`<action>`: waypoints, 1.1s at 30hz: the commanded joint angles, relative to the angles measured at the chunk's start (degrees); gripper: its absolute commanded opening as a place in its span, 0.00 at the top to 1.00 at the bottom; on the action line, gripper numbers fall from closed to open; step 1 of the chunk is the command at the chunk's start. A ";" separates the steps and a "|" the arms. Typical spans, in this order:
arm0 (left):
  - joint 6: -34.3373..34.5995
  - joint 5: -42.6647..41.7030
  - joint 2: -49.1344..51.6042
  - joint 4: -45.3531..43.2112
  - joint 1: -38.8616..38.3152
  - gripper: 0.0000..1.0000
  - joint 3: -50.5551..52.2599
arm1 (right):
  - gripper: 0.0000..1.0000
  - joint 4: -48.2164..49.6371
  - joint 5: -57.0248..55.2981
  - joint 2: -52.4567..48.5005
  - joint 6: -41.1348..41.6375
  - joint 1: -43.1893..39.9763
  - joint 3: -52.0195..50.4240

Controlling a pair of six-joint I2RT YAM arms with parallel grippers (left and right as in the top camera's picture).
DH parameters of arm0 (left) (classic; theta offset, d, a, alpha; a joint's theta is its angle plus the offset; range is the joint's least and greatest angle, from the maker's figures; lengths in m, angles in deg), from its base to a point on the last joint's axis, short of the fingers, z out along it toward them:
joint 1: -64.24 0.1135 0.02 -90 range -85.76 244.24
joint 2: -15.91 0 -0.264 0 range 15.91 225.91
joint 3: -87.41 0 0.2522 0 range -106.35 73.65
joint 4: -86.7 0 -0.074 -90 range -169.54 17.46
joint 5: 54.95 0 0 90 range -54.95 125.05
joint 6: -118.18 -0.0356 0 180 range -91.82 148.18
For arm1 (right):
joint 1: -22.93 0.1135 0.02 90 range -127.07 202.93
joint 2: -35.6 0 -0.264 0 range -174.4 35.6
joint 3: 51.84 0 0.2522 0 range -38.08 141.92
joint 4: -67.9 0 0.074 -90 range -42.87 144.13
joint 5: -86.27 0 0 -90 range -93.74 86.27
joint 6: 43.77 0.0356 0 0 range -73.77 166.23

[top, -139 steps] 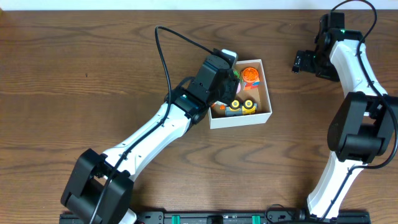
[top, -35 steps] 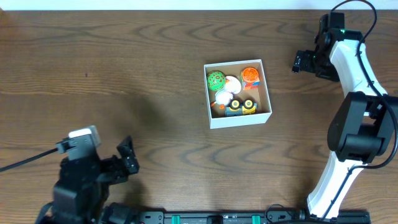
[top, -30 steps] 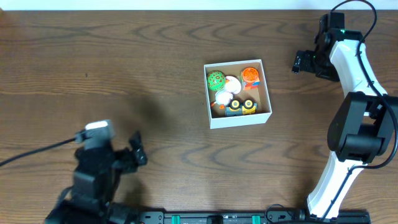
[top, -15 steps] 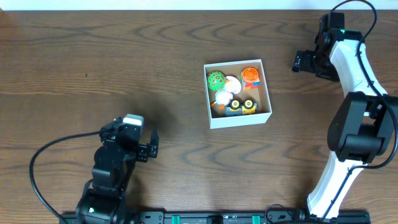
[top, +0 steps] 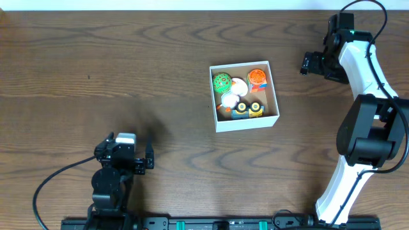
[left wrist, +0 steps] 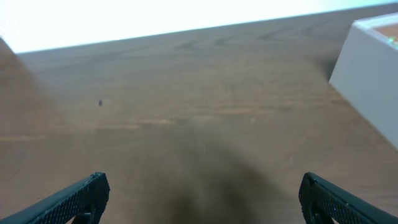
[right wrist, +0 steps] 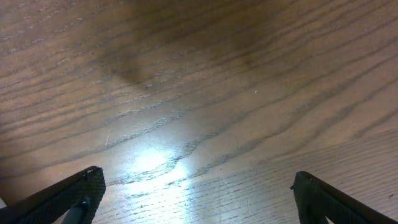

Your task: Pack container

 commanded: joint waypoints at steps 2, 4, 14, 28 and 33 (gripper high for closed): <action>-0.72 -0.83 -2.78 -0.09 1.22 0.02 2.14 | 0.01 0.00 -0.15 1.33 0.61 -0.17 -0.24; -0.74 -0.81 -4.24 -0.07 1.27 0.02 2.47 | 0.01 0.00 -0.15 1.33 0.61 -0.17 -0.24; -0.76 -0.79 -8.17 -0.55 1.27 0.02 3.96 | 0.01 0.00 -0.13 1.33 0.61 -0.17 -0.24; -0.76 -0.55 -8.17 -0.48 1.27 0.02 3.96 | 0.01 0.00 -0.13 1.33 0.61 -0.17 -0.24; -0.76 -0.57 -8.00 -0.50 1.27 0.02 3.96 | 0.01 0.00 -0.15 1.33 0.63 -0.17 -0.24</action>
